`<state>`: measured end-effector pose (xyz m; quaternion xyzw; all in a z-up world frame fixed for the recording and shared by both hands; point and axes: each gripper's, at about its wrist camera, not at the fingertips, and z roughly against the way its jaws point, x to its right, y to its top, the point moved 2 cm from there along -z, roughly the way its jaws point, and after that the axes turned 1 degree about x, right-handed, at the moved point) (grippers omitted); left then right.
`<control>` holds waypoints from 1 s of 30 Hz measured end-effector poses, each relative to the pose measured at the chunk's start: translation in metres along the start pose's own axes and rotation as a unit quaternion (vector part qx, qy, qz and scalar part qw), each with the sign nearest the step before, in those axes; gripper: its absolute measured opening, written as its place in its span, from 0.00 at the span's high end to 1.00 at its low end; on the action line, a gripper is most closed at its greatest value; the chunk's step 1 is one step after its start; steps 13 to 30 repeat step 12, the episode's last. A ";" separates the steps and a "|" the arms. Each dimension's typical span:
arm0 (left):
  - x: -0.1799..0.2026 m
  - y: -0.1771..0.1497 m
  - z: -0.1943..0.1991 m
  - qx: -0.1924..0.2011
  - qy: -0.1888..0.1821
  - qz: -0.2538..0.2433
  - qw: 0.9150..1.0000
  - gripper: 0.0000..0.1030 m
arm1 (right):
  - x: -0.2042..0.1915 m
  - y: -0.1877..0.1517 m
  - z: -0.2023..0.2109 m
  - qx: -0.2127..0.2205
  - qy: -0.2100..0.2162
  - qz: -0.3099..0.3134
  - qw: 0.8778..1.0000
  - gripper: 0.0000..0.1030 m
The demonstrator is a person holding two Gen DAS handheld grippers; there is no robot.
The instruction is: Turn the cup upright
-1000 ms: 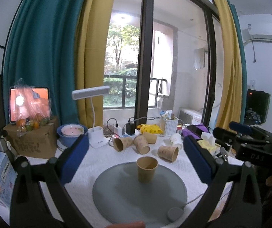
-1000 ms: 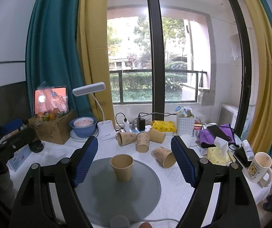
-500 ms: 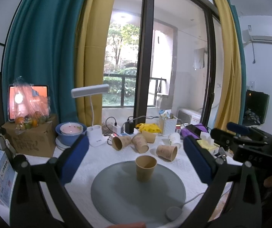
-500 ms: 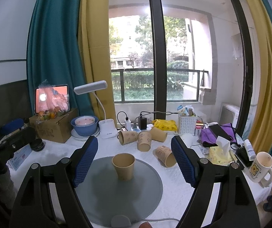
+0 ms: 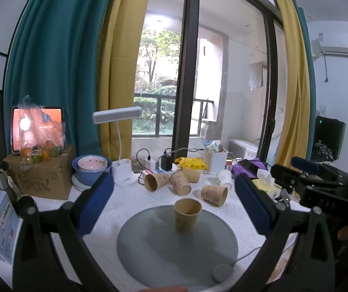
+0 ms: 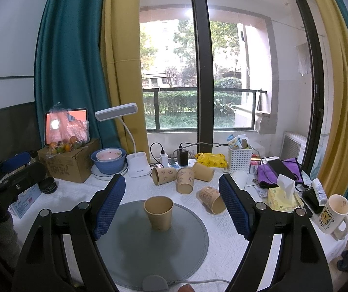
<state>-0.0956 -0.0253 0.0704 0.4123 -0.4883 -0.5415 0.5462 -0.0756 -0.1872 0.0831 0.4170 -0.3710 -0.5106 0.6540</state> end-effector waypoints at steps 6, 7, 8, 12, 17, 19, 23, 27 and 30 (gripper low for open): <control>0.001 -0.001 0.000 0.000 0.000 0.002 1.000 0.03 | 0.000 0.000 0.000 0.000 0.000 0.001 1.000 0.21; 0.000 0.000 0.000 0.000 0.000 0.001 1.000 0.03 | -0.001 0.000 0.000 -0.001 0.001 0.001 1.000 0.21; 0.001 -0.001 0.000 0.000 -0.001 0.000 1.000 0.03 | 0.000 0.000 0.000 0.000 0.001 0.000 1.000 0.21; 0.004 -0.001 0.004 0.012 -0.003 -0.014 1.000 0.03 | -0.001 0.000 0.000 0.000 0.001 0.002 1.000 0.21; 0.004 -0.001 0.004 0.012 -0.003 -0.014 1.000 0.03 | -0.001 0.000 0.000 0.000 0.001 0.002 1.000 0.21; 0.004 -0.001 0.004 0.012 -0.003 -0.014 1.000 0.03 | -0.001 0.000 0.000 0.000 0.001 0.002 1.000 0.21; 0.004 -0.001 0.004 0.012 -0.003 -0.014 1.000 0.03 | -0.001 0.000 0.000 0.000 0.001 0.002 1.000 0.21; 0.004 -0.001 0.004 0.012 -0.003 -0.014 1.000 0.03 | -0.001 0.000 0.000 0.000 0.001 0.002 1.000 0.21; 0.004 -0.001 0.004 0.012 -0.003 -0.014 1.000 0.03 | -0.001 0.000 0.000 0.000 0.001 0.002 1.000 0.21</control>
